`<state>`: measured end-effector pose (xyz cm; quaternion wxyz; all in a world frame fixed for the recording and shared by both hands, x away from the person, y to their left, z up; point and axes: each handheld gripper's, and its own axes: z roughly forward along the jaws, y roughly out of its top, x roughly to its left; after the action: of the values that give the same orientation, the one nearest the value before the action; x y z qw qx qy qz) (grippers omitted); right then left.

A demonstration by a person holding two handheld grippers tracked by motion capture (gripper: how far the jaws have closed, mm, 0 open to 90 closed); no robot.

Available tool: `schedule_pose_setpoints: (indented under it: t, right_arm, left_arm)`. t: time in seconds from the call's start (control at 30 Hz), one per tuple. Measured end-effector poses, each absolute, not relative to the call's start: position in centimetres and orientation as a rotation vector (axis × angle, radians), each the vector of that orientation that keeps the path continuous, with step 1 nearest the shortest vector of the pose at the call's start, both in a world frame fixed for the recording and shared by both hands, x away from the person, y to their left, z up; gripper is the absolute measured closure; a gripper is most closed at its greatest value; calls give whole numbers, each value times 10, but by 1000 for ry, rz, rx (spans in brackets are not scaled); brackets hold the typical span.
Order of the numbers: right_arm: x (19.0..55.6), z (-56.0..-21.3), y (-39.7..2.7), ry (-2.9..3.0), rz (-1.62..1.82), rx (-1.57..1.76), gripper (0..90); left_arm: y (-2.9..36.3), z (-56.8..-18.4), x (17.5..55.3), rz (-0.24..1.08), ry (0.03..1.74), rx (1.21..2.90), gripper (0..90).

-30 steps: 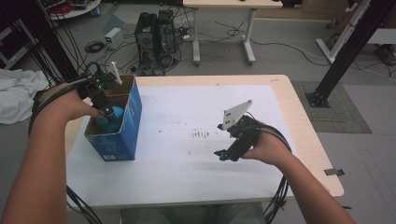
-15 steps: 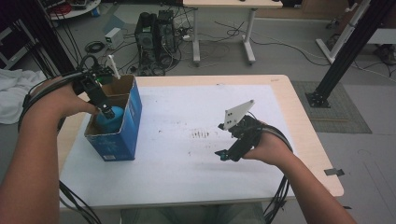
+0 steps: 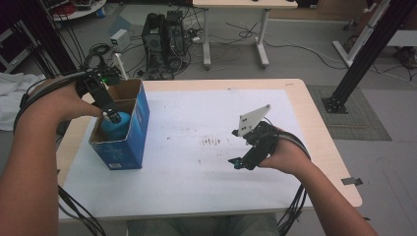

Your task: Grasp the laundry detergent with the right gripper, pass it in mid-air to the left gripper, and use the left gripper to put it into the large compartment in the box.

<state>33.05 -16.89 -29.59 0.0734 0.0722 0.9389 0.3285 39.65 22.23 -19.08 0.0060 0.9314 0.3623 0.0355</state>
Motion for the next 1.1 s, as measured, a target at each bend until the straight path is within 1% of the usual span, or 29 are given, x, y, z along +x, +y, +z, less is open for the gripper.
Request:
schedule_pose_setpoints:
  t: [0.2, 0.27, 0.3, 0.4, 0.43, 0.53, 0.57, 0.6, 0.63, 0.73, 0.87, 1.0, 1.1]
  right_arm:
    - [330, -295, -169, 2828, 979, 216, 129]
    - [329, -295, -168, 2833, 979, 225, 129]
    - [329, -296, -169, 2827, 979, 219, 129]
    - [329, -296, -169, 2831, 978, 214, 129]
    - [330, -295, -169, 2826, 976, 214, 129]
    - [330, -295, -170, 2827, 970, 215, 129]
    - [330, -295, -170, 2832, 969, 213, 129]
    - [329, -294, -170, 2829, 963, 217, 129]
    - [329, -294, -170, 2830, 961, 221, 129]
    - [329, -294, -171, 2825, 959, 216, 129]
    - [329, -293, -171, 2835, 948, 220, 129]
    - [329, -291, -172, 2831, 943, 218, 129]
    - [330, -291, -173, 2824, 941, 220, 129]
  left_arm:
    - [215, -187, 393, 142, 1105, 2908, 157]
    - [214, -185, 393, 145, 1073, 2931, 153]
    - [212, -184, 392, 144, 1068, 2929, 138]
    - [209, -184, 391, 140, 1037, 2936, 131]
    - [208, -182, 392, 142, 1008, 2960, 131]
    - [204, -183, 390, 128, 999, 2944, 131]
    - [204, -182, 391, 124, 950, 2976, 131]
    - [202, -183, 390, 122, 953, 2961, 131]
    - [201, -182, 391, 109, 910, 2987, 131]
    - [196, -181, 389, 110, 849, 2997, 131]
    - [189, -182, 388, 91, 798, 3004, 131]
    - [182, -181, 386, 103, 764, 2989, 131]
    - [178, -181, 387, 110, 718, 3031, 132]
